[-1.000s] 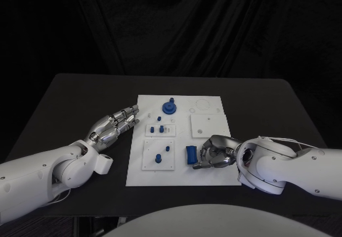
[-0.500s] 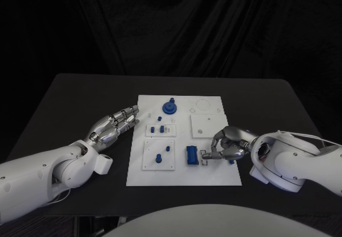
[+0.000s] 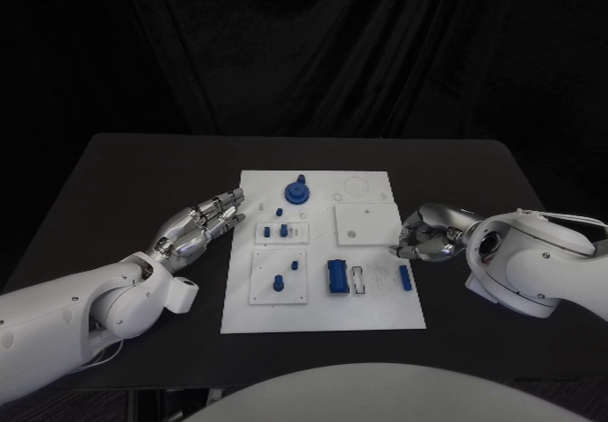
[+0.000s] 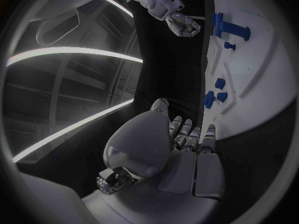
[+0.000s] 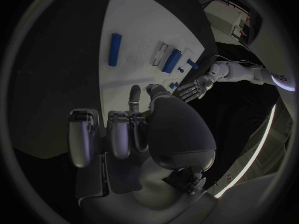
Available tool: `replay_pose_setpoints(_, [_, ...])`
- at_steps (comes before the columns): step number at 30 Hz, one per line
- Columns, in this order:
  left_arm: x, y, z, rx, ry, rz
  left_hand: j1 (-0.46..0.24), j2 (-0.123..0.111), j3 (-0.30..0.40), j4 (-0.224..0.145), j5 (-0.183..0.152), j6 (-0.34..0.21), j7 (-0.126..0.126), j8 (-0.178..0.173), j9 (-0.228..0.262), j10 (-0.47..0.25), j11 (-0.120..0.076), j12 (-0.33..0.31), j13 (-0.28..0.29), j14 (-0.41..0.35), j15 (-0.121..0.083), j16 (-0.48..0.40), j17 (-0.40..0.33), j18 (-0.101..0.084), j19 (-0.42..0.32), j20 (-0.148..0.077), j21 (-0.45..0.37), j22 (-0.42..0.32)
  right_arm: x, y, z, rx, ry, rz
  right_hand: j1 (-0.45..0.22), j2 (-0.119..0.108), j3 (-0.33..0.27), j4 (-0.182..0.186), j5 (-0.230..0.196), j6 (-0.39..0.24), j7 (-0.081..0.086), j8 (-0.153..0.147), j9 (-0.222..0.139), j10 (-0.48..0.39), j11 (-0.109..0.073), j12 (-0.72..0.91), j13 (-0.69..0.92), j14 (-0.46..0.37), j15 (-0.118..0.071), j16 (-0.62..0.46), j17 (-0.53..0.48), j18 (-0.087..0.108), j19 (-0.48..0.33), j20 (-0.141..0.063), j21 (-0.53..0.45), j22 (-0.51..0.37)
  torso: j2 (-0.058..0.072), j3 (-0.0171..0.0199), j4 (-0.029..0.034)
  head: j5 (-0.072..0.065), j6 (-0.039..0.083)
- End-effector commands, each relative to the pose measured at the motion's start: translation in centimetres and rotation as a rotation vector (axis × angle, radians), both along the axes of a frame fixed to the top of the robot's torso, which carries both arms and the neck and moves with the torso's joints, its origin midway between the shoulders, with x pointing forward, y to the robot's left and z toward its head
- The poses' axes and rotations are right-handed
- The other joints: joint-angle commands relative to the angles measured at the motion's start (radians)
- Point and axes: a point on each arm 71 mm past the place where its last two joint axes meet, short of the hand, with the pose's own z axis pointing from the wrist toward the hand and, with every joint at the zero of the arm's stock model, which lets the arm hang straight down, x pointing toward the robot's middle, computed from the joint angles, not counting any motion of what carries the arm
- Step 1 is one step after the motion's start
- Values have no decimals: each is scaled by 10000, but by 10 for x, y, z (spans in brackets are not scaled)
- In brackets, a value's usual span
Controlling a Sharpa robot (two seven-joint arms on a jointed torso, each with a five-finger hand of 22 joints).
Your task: Assemble the parts on the task board
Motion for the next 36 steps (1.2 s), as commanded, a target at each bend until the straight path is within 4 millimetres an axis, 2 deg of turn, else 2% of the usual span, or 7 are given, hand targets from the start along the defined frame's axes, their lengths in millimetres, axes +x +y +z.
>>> replay_pose_setpoints(1, [-1,-2,1,-172,-81,-35,99,-19,47,-11,59,59,18,41,16,24,61,61,8,-23,34,-6,-4,106,5,87,34,2,-2,-6,-3,-1192,-450,-12,37,6,79,10,-10,57,60,-86,-38,1077,18,26,2632,1038,5,67,2635,56,825,-6,17,2456,5,-24,26,-169,2])
replay_pose_setpoints(7, [-1,-1,1,-159,-72,-26,102,-19,52,-13,60,63,28,44,17,25,58,57,8,-21,32,-5,-3,107,5,87,34,2,-5,-10,-9,-1773,-656,49,-360,57,-42,15,-1022,206,116,-284,-191,1077,77,26,2632,1038,64,67,2635,53,829,51,34,2460,57,27,13,-236,2])
replay_pose_setpoints(15, [0,-2,1,-153,-73,-30,118,-22,70,-27,78,71,52,50,18,29,51,63,8,-22,28,-5,-3,109,6,88,34,0,-6,-10,-16,-2135,-367,207,-607,84,-229,18,-2139,224,183,-477,-291,1077,135,26,2632,1038,110,67,2635,66,804,99,-9,2442,63,18,-5,-401,2])
replay_pose_setpoints(18, [0,-1,0,-148,-67,-30,153,-25,104,-57,109,77,65,56,17,31,49,57,7,-23,25,-5,-3,113,7,89,35,1,-8,-9,-20,-2204,-211,275,-654,98,-270,14,-2336,231,197,-520,-314,1077,150,26,2632,1038,124,67,2635,70,796,112,-23,2436,61,34,-5,-341,2])
replay_pose_setpoints(25, [0,-1,0,-127,-58,-9,190,-34,136,-93,137,71,70,58,16,36,48,64,8,-22,23,-5,-3,116,9,90,36,2,-10,-9,-25,-2377,88,403,-810,139,-412,18,-2938,188,266,-750,-443,1077,209,26,2632,1038,172,67,2635,74,787,156,-37,2431,40,24,-1,-314,2])
replay_pose_setpoints(30, [0,-1,0,-121,-47,-18,213,-38,156,-116,154,77,70,61,16,37,49,59,8,-21,23,-4,-3,118,10,90,37,3,-11,-8,-28,-2515,303,503,-877,174,-459,18,-3078,201,298,-914,-554,1077,239,26,2632,1038,198,67,2635,76,783,179,-42,2428,38,28,2,-316,2])
replay_pose_setpoints(36, [0,-2,0,-116,-29,-35,225,-41,168,-129,163,77,74,62,16,39,47,62,8,-22,21,-5,-3,119,9,90,37,1,-12,-8,-30,-2618,472,596,-915,285,-530,5,-3228,422,359,-1478,-961,1077,303,26,2632,1038,249,67,2635,66,801,231,-7,2442,33,26,7,-311,2])
